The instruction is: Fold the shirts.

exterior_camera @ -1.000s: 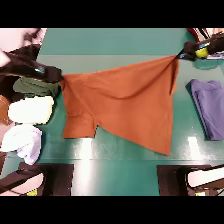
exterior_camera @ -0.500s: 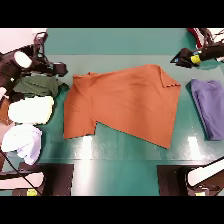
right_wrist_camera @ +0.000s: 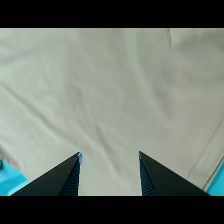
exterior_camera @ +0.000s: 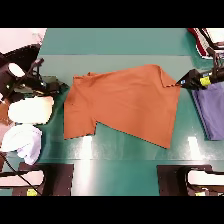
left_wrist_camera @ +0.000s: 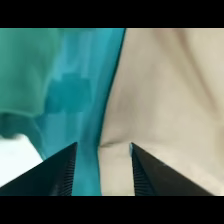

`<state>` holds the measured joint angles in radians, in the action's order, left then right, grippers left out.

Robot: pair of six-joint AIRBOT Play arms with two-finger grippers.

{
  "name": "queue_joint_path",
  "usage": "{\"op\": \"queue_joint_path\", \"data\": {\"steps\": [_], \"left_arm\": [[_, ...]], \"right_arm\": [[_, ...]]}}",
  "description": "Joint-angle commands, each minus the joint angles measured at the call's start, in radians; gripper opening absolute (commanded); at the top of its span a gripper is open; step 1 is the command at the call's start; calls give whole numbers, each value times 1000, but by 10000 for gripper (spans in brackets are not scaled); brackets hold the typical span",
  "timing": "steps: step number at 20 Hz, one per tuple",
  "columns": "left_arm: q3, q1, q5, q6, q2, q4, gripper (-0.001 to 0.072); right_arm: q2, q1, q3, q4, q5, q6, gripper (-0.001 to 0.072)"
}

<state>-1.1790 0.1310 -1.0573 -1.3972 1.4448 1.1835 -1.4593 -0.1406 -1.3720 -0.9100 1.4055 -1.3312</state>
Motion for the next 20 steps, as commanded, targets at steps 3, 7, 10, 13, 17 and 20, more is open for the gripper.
{"op": "queue_joint_path", "data": {"steps": [3,7,10,13,17,20], "left_arm": [[64,4,8,44,74,-92,409],[63,-37,2,42,109,-89,407],[55,-51,-2,34,108,-89,315],[3,-51,-59,37,103,-88,24],[-77,-51,-143,62,103,-89,24],[-95,-51,-155,63,102,-92,24]], "right_arm": [[111,-4,140,2,-10,9,409],[151,-4,140,0,-11,8,409],[170,-18,142,-10,32,6,409],[184,-50,166,-62,122,-33,409],[311,-98,413,-229,92,-107,414],[399,-119,648,-237,101,-112,592]]}}
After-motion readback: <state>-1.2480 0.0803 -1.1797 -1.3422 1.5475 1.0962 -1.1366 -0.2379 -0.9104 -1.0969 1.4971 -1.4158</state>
